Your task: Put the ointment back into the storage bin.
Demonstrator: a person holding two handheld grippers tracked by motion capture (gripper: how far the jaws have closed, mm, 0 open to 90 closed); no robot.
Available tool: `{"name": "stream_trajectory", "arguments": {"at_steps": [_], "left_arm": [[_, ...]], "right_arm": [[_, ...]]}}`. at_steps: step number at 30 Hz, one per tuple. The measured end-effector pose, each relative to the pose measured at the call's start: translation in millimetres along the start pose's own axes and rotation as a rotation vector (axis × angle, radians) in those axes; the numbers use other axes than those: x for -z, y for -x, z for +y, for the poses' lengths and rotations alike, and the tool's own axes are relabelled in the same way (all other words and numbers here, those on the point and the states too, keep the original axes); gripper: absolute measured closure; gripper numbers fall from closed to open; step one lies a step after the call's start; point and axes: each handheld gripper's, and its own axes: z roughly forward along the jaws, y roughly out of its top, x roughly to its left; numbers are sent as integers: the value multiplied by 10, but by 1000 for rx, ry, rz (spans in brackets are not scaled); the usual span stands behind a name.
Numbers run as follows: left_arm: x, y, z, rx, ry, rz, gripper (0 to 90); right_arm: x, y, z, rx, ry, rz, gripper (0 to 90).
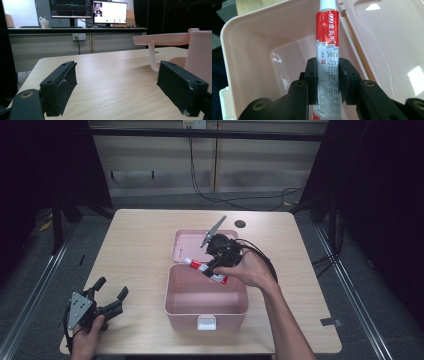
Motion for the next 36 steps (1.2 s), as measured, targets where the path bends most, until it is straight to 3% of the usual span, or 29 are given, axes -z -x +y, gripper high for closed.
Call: {"name": "stream_trajectory", "arguments": {"at_steps": [9, 13, 26, 36], "left_arm": [[1, -2, 1, -6, 1, 3, 158], [1, -2, 0, -4, 0, 3, 157], [0, 2, 0, 2, 0, 2, 158], [1, 1, -1, 0, 1, 1, 158]], "right_arm": [[-129, -31, 108, 48, -85, -18, 713], [-185, -23, 138, 61, -106, -5, 713], [-354, -3, 106, 95, -139, 4, 713], [-429, 26, 76, 88, -145, 2, 712]]}}
